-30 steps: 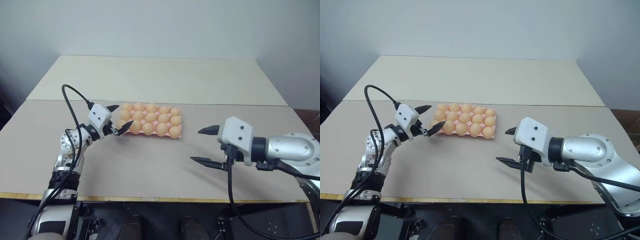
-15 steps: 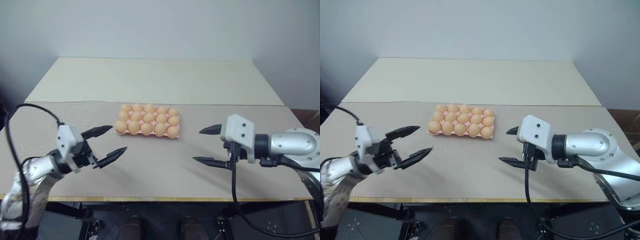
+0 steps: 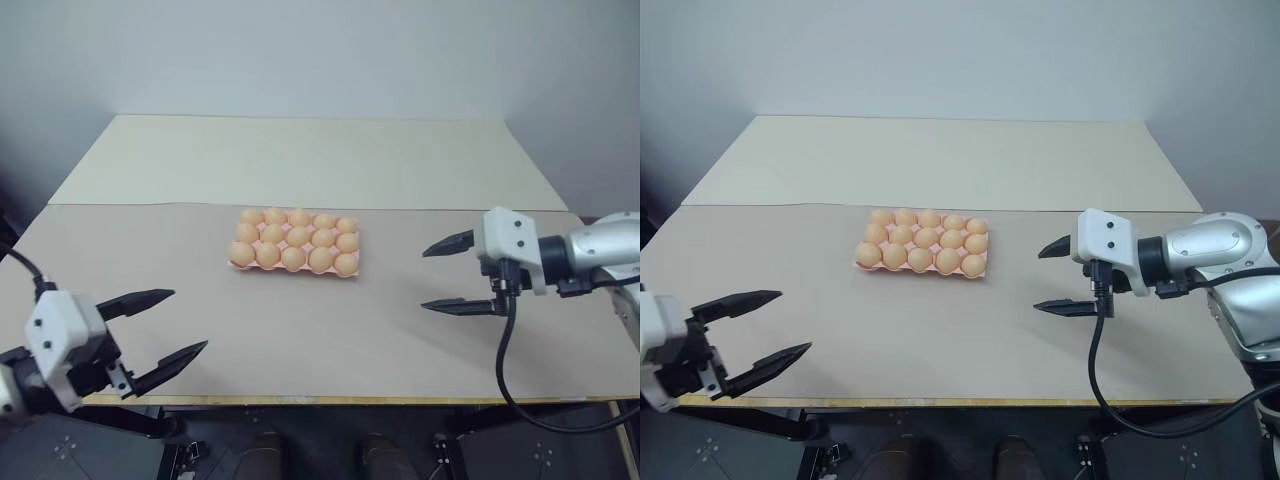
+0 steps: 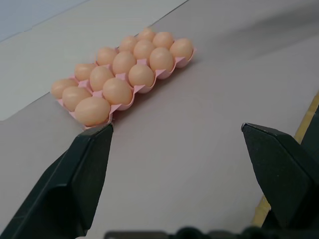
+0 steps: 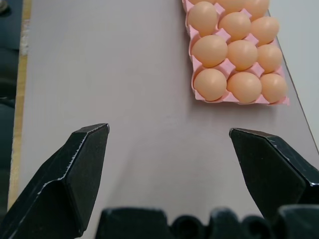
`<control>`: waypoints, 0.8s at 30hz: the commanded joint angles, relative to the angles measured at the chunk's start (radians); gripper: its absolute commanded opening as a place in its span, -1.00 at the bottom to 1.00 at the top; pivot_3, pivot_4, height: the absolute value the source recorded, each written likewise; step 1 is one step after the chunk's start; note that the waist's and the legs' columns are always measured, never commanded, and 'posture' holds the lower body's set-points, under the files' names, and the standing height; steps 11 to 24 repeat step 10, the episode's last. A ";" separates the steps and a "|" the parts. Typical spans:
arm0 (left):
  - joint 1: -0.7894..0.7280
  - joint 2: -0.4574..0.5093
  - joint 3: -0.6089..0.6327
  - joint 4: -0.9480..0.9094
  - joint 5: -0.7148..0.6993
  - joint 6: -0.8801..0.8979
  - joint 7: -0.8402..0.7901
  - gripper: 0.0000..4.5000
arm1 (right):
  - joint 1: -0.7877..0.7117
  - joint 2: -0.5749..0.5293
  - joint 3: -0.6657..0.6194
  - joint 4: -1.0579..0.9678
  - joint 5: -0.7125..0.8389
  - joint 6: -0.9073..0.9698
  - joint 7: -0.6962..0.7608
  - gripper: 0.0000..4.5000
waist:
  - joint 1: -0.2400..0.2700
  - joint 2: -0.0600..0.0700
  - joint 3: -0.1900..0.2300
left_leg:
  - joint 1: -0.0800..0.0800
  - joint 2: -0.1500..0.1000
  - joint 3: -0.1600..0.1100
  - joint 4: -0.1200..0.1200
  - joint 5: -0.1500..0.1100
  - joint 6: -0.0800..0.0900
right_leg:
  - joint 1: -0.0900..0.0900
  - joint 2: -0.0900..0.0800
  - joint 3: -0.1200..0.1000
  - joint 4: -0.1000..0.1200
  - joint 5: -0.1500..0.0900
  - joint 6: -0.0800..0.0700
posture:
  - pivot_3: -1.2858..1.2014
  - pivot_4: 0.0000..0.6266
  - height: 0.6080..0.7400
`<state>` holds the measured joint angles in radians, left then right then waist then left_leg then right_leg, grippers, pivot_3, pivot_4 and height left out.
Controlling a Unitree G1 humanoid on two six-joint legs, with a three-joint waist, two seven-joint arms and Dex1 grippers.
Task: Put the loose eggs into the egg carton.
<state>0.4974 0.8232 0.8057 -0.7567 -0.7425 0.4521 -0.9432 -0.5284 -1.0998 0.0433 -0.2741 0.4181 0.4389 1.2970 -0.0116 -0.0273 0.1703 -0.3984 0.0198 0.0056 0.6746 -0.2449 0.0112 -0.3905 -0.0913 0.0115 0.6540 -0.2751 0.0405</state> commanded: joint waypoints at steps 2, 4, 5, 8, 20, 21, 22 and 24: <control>0.029 0.004 0.098 -0.031 -0.024 0.006 -0.019 0.99 | -0.029 -0.016 -0.003 0.039 -0.022 -0.059 0.068 1.00 | 0.001 0.000 0.000 | 0.000 0.000 0.000 0.000 0.000 0.000 | 0.000 0.000 0.000 0.000 0.000 0.000 | 0.03 -0.52 1.00; 0.037 0.007 0.117 -0.034 -0.028 0.010 -0.026 0.99 | -0.037 -0.012 -0.002 0.050 -0.027 -0.064 0.079 1.00 | 0.001 0.000 0.000 | 0.000 0.000 0.000 0.000 0.000 0.000 | 0.000 0.000 0.000 0.000 0.000 0.000 | 0.03 -0.52 1.00; 0.043 0.006 0.125 -0.036 -0.028 0.011 -0.031 0.99 | -0.042 -0.009 0.000 0.054 -0.030 -0.065 0.081 1.00 | 0.001 0.000 0.000 | 0.000 0.000 0.000 0.000 0.000 0.000 | 0.000 0.000 0.000 0.000 0.000 0.000 | 0.03 -0.52 1.00; 0.063 0.002 0.146 -0.041 -0.028 0.016 -0.041 0.99 | -0.049 -0.006 0.000 0.066 -0.035 -0.067 0.090 1.00 | 0.000 0.000 0.000 | 0.000 0.000 0.000 0.000 0.000 0.000 | 0.000 0.000 0.000 0.000 0.000 0.000 | 0.03 -0.52 1.00; 0.073 0.002 0.157 -0.038 -0.040 0.028 -0.041 0.99 | -0.050 -0.005 0.000 0.070 -0.039 -0.069 0.094 1.00 | 0.000 0.000 0.000 | 0.000 0.000 0.000 0.000 0.000 0.000 | 0.000 0.000 0.000 0.000 0.000 0.000 | 0.03 -0.52 1.00; 0.073 0.002 0.157 -0.038 -0.040 0.028 -0.041 0.99 | -0.050 -0.005 0.000 0.070 -0.039 -0.069 0.094 1.00 | 0.000 0.000 0.000 | 0.000 0.000 0.000 0.000 0.000 0.000 | 0.000 0.000 0.000 0.000 0.000 0.000 | 0.03 -0.52 1.00; 0.073 0.002 0.157 -0.038 -0.040 0.028 -0.041 0.99 | -0.050 -0.005 0.000 0.070 -0.039 -0.069 0.094 1.00 | 0.000 0.000 0.000 | 0.000 0.000 0.000 0.000 0.000 0.000 | 0.000 0.000 0.000 0.000 0.000 0.000 | 0.03 -0.52 1.00; 0.073 0.002 0.157 -0.038 -0.040 0.028 -0.041 0.99 | -0.050 -0.005 0.000 0.070 -0.039 -0.069 0.094 1.00 | 0.000 0.000 0.000 | 0.000 0.000 0.000 0.000 0.000 0.000 | 0.000 0.000 0.000 0.000 0.000 0.000 | 0.03 -0.52 1.00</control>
